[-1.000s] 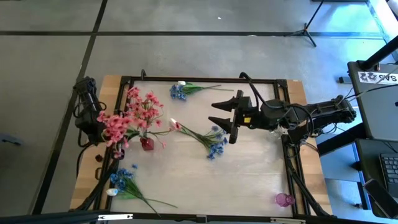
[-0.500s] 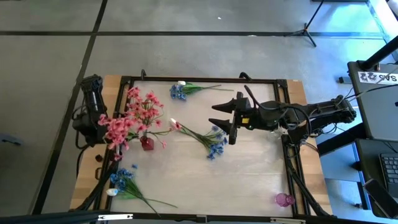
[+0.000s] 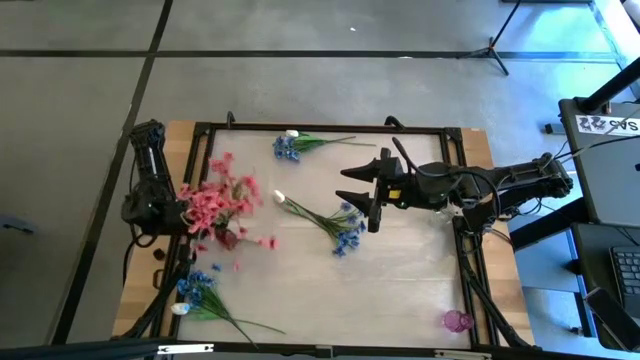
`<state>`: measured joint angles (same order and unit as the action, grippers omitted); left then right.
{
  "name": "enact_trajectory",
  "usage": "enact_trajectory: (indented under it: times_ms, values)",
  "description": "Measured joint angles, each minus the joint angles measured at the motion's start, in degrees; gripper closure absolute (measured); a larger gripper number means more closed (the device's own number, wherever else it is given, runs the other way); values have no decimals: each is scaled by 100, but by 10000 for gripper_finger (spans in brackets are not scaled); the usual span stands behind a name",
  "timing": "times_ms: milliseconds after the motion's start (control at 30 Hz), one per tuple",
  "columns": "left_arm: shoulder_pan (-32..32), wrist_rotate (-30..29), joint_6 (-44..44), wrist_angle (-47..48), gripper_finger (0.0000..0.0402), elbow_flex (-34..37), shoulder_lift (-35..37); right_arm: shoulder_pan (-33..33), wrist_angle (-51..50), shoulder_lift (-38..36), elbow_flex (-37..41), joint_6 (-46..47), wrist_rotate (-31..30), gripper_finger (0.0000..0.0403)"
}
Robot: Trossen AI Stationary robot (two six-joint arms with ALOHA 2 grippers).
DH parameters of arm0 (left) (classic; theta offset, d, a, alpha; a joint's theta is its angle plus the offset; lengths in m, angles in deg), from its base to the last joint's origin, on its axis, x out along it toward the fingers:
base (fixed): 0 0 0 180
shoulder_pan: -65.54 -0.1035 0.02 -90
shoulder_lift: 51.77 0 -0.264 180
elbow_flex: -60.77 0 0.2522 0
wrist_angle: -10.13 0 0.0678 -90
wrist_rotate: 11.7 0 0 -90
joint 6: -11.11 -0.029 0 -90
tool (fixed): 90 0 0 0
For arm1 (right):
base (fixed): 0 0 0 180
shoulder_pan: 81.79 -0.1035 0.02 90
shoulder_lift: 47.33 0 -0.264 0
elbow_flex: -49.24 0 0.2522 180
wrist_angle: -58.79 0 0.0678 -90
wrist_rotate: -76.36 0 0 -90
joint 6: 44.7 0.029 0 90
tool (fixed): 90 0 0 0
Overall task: Sort flowers into vase by color
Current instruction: Put the pink flowers into the red vase
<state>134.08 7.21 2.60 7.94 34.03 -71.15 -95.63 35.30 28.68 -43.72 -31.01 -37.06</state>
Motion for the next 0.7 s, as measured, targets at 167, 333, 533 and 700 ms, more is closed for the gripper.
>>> enact_trajectory:
  times_ms: [167,333,533,700]
  values:
    - [0,-44,242,25,397,0,0,0,-126,0,0,0,2,155]
    - [1,-29,40,-152,397,0,0,0,-125,-1,0,0,2,155]
    - [2,413,-376,-421,397,0,0,0,-179,0,0,-1,2,155]
    - [43,517,-119,-308,397,0,2,-2,-296,-2,0,-4,-105,155]
